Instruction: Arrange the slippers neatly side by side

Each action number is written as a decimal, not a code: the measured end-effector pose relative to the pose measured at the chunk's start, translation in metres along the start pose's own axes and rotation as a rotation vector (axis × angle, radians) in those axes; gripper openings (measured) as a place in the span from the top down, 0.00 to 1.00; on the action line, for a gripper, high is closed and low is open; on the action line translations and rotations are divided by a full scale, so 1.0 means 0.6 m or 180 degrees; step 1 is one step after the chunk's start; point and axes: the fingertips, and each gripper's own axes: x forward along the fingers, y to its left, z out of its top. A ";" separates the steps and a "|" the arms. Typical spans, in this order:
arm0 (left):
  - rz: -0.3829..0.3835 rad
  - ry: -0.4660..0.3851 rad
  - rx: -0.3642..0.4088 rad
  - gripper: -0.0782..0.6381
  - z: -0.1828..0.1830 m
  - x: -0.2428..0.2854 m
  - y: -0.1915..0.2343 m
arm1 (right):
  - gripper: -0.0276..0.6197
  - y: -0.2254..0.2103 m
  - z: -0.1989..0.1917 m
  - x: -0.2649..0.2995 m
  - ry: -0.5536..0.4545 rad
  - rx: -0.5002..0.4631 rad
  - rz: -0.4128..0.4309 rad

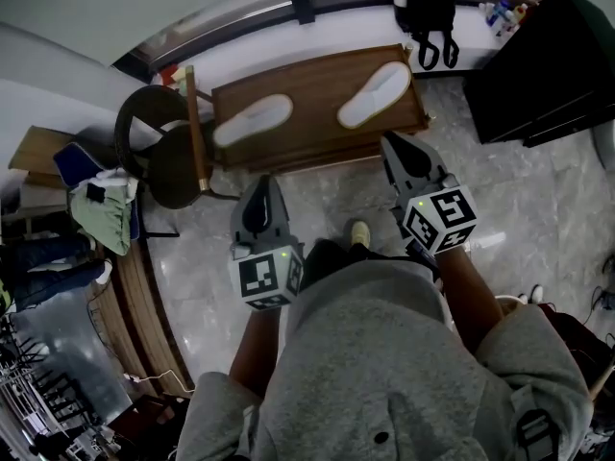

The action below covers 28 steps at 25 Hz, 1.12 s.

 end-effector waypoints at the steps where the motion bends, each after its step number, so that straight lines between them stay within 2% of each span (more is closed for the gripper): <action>1: -0.0001 -0.0007 -0.0006 0.86 0.002 0.000 0.000 | 0.90 0.001 0.001 0.001 0.0004 -0.0007 0.0006; 10: 0.0015 -0.0013 -0.0043 0.86 0.005 -0.003 0.009 | 0.90 0.011 0.009 0.007 0.0003 -0.0044 0.0038; 17: -0.0032 0.0010 -0.0032 0.86 0.002 0.015 0.013 | 0.90 -0.008 0.004 0.020 0.0042 -0.0042 -0.0051; 28: -0.0140 0.0105 -0.0077 0.86 0.002 0.121 0.046 | 0.90 -0.059 -0.023 0.098 0.0330 -0.0050 -0.0276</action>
